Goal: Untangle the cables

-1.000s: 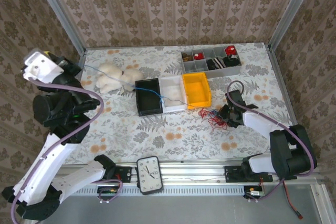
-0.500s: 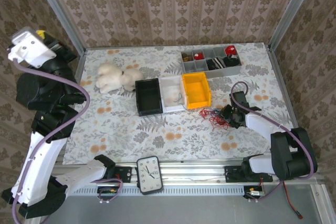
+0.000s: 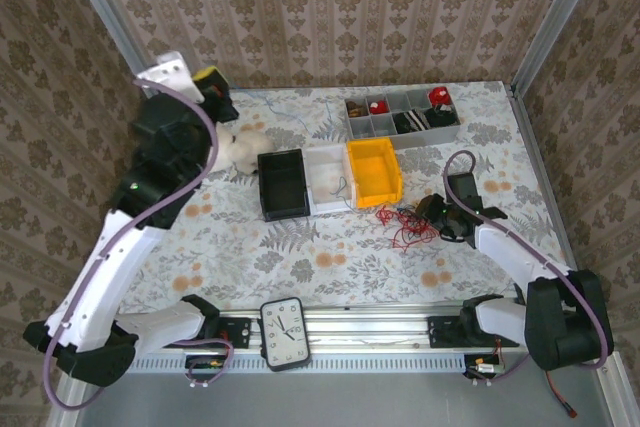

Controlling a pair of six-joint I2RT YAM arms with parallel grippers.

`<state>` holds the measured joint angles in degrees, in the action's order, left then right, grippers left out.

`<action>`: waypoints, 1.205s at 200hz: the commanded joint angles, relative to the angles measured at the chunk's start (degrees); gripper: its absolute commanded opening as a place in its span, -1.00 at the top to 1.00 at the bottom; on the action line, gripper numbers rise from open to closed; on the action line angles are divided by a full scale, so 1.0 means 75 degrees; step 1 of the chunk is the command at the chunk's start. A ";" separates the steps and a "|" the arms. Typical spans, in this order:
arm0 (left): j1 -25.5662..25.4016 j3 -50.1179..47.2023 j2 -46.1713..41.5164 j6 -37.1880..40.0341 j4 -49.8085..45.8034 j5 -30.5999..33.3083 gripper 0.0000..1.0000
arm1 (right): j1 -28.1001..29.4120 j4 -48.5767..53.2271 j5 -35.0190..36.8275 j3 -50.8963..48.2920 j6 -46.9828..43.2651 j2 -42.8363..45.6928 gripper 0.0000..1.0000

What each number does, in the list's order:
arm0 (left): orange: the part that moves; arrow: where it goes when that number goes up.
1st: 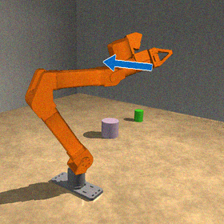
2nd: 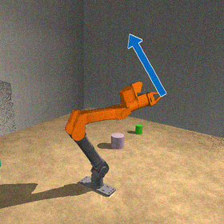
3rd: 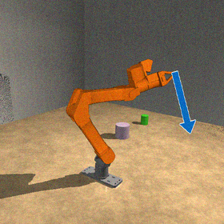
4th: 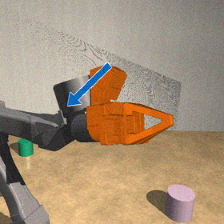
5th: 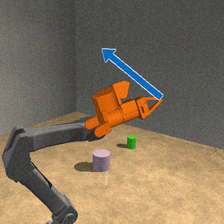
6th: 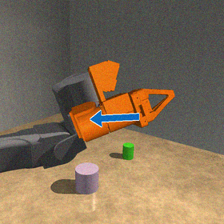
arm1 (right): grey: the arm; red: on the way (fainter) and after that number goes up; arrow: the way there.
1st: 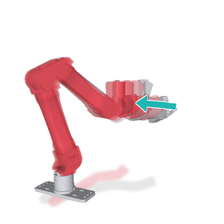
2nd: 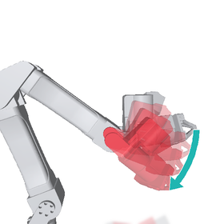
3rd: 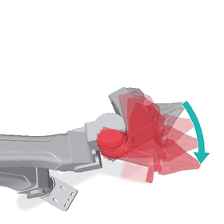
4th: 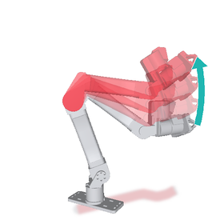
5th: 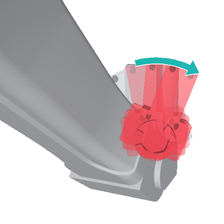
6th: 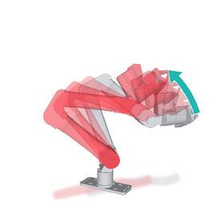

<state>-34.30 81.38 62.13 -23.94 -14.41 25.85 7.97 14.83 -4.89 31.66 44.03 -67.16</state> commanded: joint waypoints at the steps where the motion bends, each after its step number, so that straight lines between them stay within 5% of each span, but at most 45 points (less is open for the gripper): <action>1: -0.0016 -0.0643 0.0162 -0.0841 0.0714 -0.0272 1.00 | -0.0031 0.0348 0.0182 0.0132 -0.0328 0.0220 0.17; 110: -0.0362 -0.1693 0.0702 -0.0597 0.0256 0.0748 1.00 | -0.0031 0.0343 0.0195 -0.0003 -0.0386 0.0341 0.16; 241: -0.0154 -0.2752 0.1946 -0.1973 0.0108 -0.0429 1.00 | -0.0037 0.0454 0.0281 0.0021 -0.0410 0.0408 0.15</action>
<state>-36.64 61.25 73.93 -35.31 -13.50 26.52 7.97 16.10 -4.27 31.66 41.91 -65.30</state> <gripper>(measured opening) 0.056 0.422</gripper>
